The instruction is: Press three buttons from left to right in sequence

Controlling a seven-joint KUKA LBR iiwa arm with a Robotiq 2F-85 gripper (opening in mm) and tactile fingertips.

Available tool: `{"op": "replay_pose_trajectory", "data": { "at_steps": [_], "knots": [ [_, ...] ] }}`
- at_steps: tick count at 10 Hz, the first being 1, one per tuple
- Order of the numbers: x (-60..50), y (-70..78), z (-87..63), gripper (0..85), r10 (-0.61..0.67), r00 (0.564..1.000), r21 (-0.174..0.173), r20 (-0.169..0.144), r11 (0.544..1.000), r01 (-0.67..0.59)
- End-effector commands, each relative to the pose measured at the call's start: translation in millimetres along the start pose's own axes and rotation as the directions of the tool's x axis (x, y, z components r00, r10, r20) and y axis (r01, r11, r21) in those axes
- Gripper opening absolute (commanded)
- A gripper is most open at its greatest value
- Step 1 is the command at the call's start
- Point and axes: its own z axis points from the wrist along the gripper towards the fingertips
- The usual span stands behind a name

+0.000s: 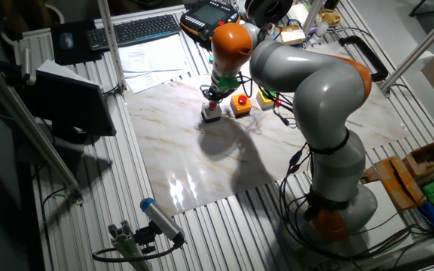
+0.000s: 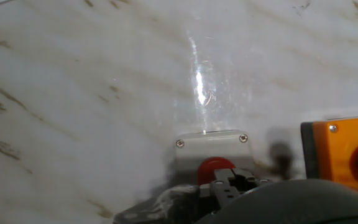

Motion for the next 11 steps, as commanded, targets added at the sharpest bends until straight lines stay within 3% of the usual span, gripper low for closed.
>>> {"op": "replay_pose_trajectory", "data": {
  "at_steps": [1, 11],
  "knots": [
    [0.1, 0.8, 1.5, 0.7, 0.000, 1.000, 0.000, 0.001, 1.000, 0.000],
    [4.0, 8.0, 13.2, 0.7, 0.009, 1.000, 0.005, 0.018, 1.000, -0.009]
  ]
}}
